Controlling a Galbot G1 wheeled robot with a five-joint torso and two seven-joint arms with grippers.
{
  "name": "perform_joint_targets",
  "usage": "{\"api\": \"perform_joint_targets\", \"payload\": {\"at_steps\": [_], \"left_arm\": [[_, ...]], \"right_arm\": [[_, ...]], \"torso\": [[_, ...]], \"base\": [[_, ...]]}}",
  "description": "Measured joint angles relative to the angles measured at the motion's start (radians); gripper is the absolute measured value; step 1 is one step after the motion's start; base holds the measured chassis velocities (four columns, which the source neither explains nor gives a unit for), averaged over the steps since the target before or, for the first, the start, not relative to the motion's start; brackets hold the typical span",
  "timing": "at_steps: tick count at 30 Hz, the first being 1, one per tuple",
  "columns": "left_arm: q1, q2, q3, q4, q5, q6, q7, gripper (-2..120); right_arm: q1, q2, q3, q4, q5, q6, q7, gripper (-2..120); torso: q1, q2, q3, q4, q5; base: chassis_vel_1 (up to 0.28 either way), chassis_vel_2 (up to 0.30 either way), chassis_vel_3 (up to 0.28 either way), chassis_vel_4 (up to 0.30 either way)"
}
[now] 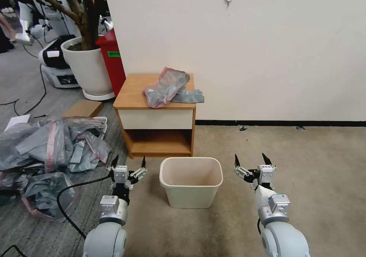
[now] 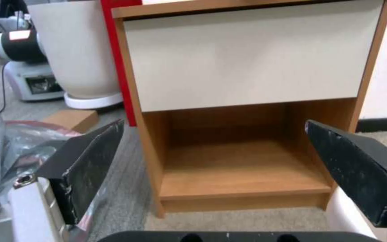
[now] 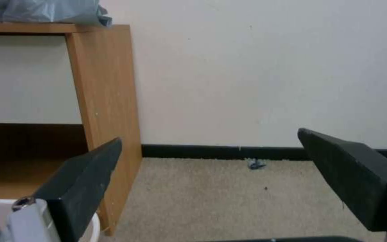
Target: Pick up the garbage bag from the table and place it over the trash can.
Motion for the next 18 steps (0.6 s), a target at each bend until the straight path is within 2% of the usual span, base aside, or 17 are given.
{"api": "perform_joint_targets", "payload": {"at_steps": [14,16,17,18], "left_arm": [[0.007,-0.001,0.001,-0.019,-0.004,0.007,-0.003,100],[0.040,-0.007,0.004,-0.096,-0.026,0.034,-0.027,100],[0.040,-0.007,0.004,-0.096,-0.026,0.034,-0.027,100],[0.065,-0.012,0.007,-0.155,-0.042,0.057,-0.047,100]], "right_arm": [[-0.001,0.001,0.002,0.011,0.006,-0.006,0.001,100],[-0.007,0.010,0.016,0.077,0.044,-0.041,0.013,100],[-0.007,0.010,0.016,0.077,0.044,-0.041,0.013,100],[-0.013,0.018,0.028,0.130,0.077,-0.072,0.024,100]], "torso": [[0.000,0.000,0.000,0.0000,-0.0001],[0.000,0.000,0.000,0.0000,0.0000],[0.000,0.000,0.000,0.0000,0.0000],[0.000,0.000,0.000,0.0000,-0.0002]], "base": [[0.000,0.000,0.000,0.000],[0.000,0.000,0.000,0.000],[0.000,0.000,0.000,0.000],[0.000,0.000,0.000,0.000]]}}
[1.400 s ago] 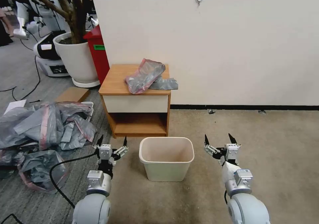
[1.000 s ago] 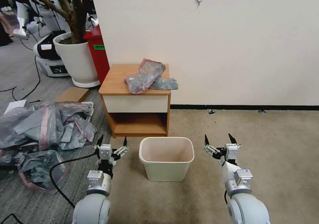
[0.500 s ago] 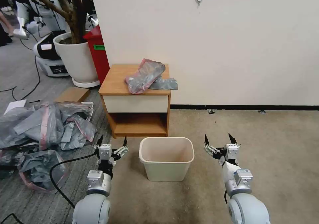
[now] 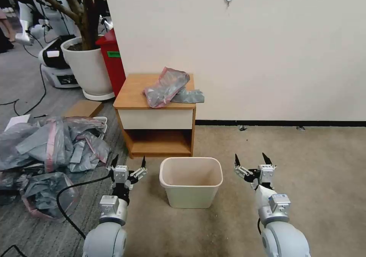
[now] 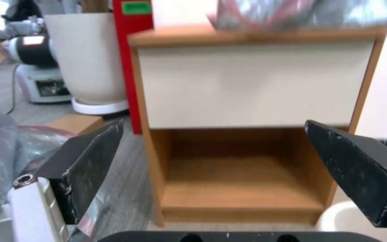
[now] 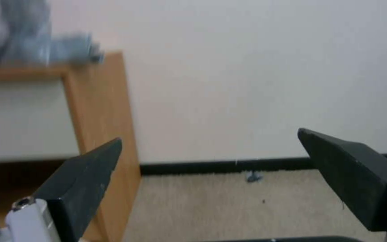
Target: Pick up the garbage bag from the table and place it over the trash can.
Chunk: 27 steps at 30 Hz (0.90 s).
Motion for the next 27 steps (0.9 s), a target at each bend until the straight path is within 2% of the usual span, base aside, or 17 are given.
{"api": "perform_joint_targets", "payload": {"at_steps": [3,6,22,27], "left_arm": [[0.051,-0.004,0.007,-0.115,-0.036,0.044,-0.039,100],[0.069,0.006,0.008,-0.137,-0.053,0.055,-0.052,100],[0.080,0.039,0.008,-0.110,-0.099,0.037,-0.057,100],[0.086,0.041,-0.001,-0.090,-0.129,0.021,-0.060,100]], "right_arm": [[-0.013,0.018,0.027,0.120,0.072,-0.067,0.024,100],[-0.015,0.023,0.034,0.160,0.109,-0.086,0.032,100],[0.037,-0.016,-0.022,0.077,0.242,0.048,0.043,100],[0.118,-0.060,-0.115,0.035,0.439,0.008,0.150,100]], "torso": [[0.000,0.000,0.000,0.0000,0.0002],[0.000,0.000,0.000,0.0000,-0.0003],[0.000,0.000,0.000,-0.0001,0.0002],[0.000,0.000,0.000,0.0001,0.0002]], "base": [[0.000,0.000,0.000,0.000],[0.000,0.000,0.000,0.000],[0.000,0.000,0.000,0.000],[0.000,0.000,0.000,0.000]]}}
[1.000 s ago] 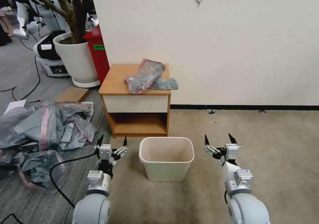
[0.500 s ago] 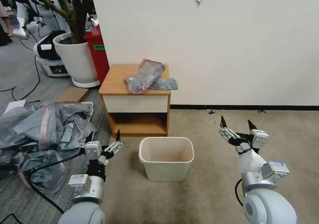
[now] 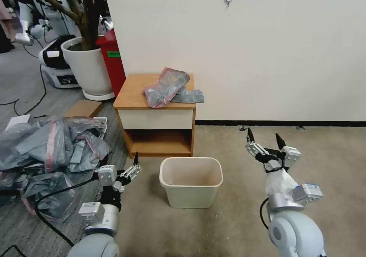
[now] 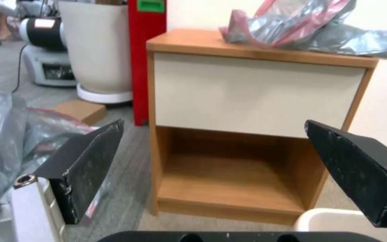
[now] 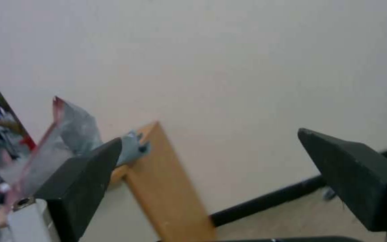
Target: Pick up the garbage bag from the table and place it over the trash can.
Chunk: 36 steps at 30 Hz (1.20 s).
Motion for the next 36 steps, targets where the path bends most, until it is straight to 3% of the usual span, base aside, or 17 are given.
{"api": "perform_joint_targets", "payload": {"at_steps": [3,4,8,9,13,17,28,36], "left_arm": [[0.003,-0.003,-0.005,0.012,-0.027,-0.013,-0.001,100],[0.003,-0.003,-0.005,0.012,-0.027,-0.013,-0.001,100],[0.014,-0.013,-0.008,0.012,-0.036,-0.015,-0.002,100],[0.014,-0.013,-0.008,0.012,-0.036,-0.015,-0.002,100],[0.027,-0.022,-0.025,0.009,-0.036,-0.016,-0.005,100],[0.033,-0.028,-0.042,0.011,-0.044,-0.016,-0.016,100],[0.035,-0.063,-0.096,0.032,-0.053,-0.013,-0.025,100],[0.044,-0.094,-0.130,0.036,-0.051,-0.012,-0.028,100]], "right_arm": [[0.065,-0.018,-0.052,-0.018,0.218,-0.035,0.089,100],[0.065,-0.018,-0.052,-0.018,0.218,-0.035,0.089,100],[0.209,-0.022,-0.095,-0.058,0.600,-0.086,0.234,100],[0.209,-0.022,-0.095,-0.058,0.600,-0.086,0.234,100],[0.351,-0.021,-0.103,-0.153,0.887,-0.097,0.317,100],[0.446,-0.021,-0.115,-0.251,1.008,-0.091,0.328,100],[0.645,0.044,-0.186,-0.468,1.055,-0.075,0.262,100],[0.706,0.050,-0.226,-0.588,1.041,-0.070,0.215,100]], "torso": [[0.000,0.000,0.000,-0.0001,-0.0001],[0.000,0.000,0.000,-0.0001,-0.0001],[0.000,0.000,0.000,-0.0002,-0.0001],[0.000,0.000,0.000,-0.0002,-0.0001],[0.000,0.000,0.000,0.0000,0.0000],[0.000,0.000,0.000,-0.0001,0.0000],[0.000,0.000,0.000,-0.0001,-0.0001],[0.000,0.000,0.000,0.0000,0.0000]], "base": [[0.000,0.000,0.000,0.000],[0.000,0.000,0.000,0.000],[0.000,0.000,0.000,0.000],[0.000,0.000,0.000,0.000],[0.000,0.000,0.000,0.000],[0.000,0.000,0.000,0.000],[0.000,0.000,0.000,0.000],[0.000,0.000,0.000,0.000]]}}
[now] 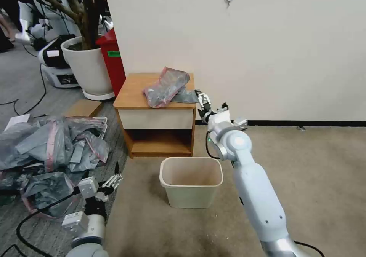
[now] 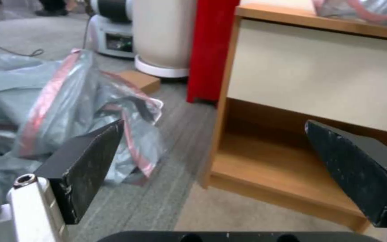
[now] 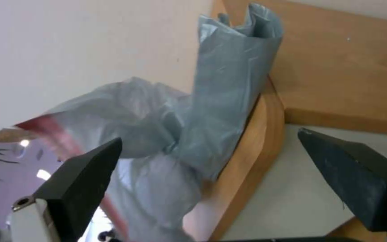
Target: Pick up the garbage bag from the table and place it over the trash can.
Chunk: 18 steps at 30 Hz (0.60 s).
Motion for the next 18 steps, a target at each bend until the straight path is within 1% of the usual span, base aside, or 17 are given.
{"api": "perform_joint_targets", "payload": {"at_steps": [2,4,8,18], "left_arm": [[0.005,-0.014,-0.015,0.000,0.002,-0.001,-0.001,100],[0.007,-0.020,-0.022,-0.001,0.002,-0.001,-0.001,100],[0.008,-0.032,-0.029,-0.001,0.004,-0.003,-0.001,100],[0.007,-0.031,-0.046,0.005,0.004,-0.006,-0.003,100]], "right_arm": [[0.031,-0.008,-0.014,-0.060,-0.017,0.009,-0.032,100],[0.044,-0.013,-0.021,-0.083,-0.026,0.015,-0.048,100],[0.067,-0.015,-0.027,-0.113,-0.035,0.021,-0.072,100],[0.112,0.005,-0.036,-0.179,-0.073,0.037,-0.113,100]], "torso": [[0.000,0.000,0.000,-0.0001,0.0000],[0.000,0.000,0.000,-0.0002,0.0000],[0.000,0.000,0.000,-0.0002,0.0000],[0.000,0.000,0.000,-0.0004,-0.0001]], "base": [[0.000,0.000,0.000,0.000],[0.000,0.000,0.000,0.000],[0.000,0.000,0.000,0.000],[0.000,0.000,0.000,0.000]]}}
